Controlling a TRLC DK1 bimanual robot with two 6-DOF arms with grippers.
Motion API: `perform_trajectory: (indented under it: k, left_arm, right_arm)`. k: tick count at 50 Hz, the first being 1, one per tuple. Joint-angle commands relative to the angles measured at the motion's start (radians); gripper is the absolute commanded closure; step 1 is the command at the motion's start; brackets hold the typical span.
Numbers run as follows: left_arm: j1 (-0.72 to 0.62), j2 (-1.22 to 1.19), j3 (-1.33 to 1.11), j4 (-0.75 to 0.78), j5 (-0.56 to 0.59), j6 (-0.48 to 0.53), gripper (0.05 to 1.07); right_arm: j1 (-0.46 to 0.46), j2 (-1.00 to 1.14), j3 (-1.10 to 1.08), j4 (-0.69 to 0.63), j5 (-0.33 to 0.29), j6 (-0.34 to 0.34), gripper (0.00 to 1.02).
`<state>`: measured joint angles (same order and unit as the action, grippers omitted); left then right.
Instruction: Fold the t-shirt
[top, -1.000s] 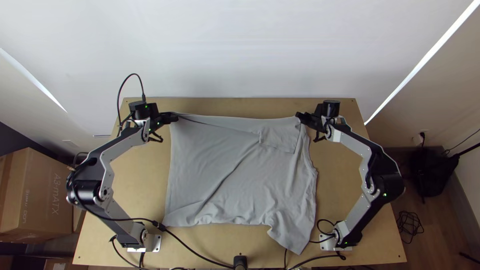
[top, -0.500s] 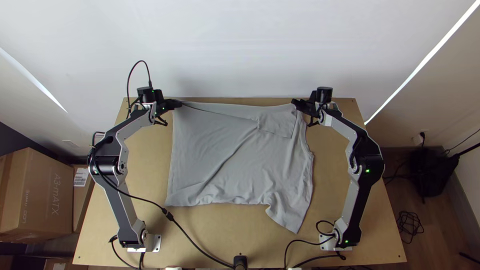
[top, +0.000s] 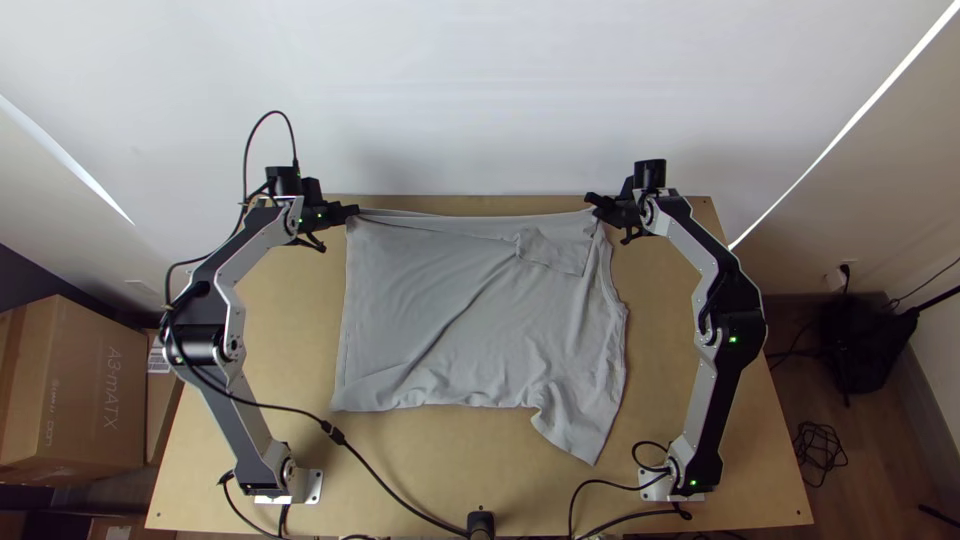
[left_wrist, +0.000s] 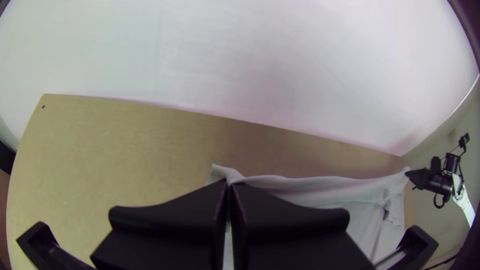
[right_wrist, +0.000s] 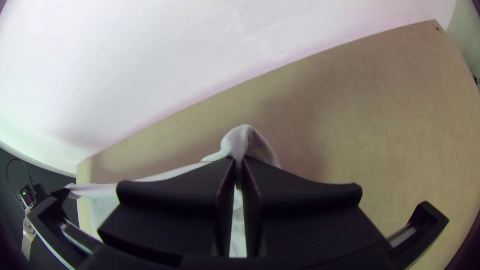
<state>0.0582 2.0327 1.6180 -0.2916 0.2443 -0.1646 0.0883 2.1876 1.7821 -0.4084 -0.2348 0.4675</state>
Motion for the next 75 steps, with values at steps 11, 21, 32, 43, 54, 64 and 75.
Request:
perform_trajectory:
  k: [11,21,32,43,54,64,75]
  left_arm:
    - [0.003,-0.235,-0.247,0.034,0.049,-0.013,1.05]
    - [0.002,-0.301,-0.385,0.080,0.049,-0.012,1.05]
    - [-0.004,-0.335,-0.478,0.121,0.049,-0.016,1.05]
    - [-0.008,-0.364,-0.532,0.134,0.049,-0.018,1.05]
    - [-0.015,-0.393,-0.618,0.167,0.049,-0.007,1.05]
    - [-0.026,-0.433,-0.687,0.160,0.047,0.017,0.15]
    - [0.009,-0.568,-0.742,0.111,0.047,0.050,0.10]
  right_arm:
    - [-0.009,-0.141,-0.131,-0.038,0.012,0.003,1.00]
    - [-0.002,-0.227,-0.237,-0.038,0.012,0.005,1.00]
    - [0.002,-0.325,-0.380,-0.027,0.011,0.008,1.00]
    - [0.004,-0.417,-0.553,0.052,0.012,0.008,1.00]
    - [0.010,-0.471,-0.675,0.126,0.012,0.008,1.00]
    - [0.013,-0.506,-0.721,0.149,0.012,0.010,0.33]
    - [-0.047,-0.624,-0.740,0.005,-0.001,-0.009,0.12]
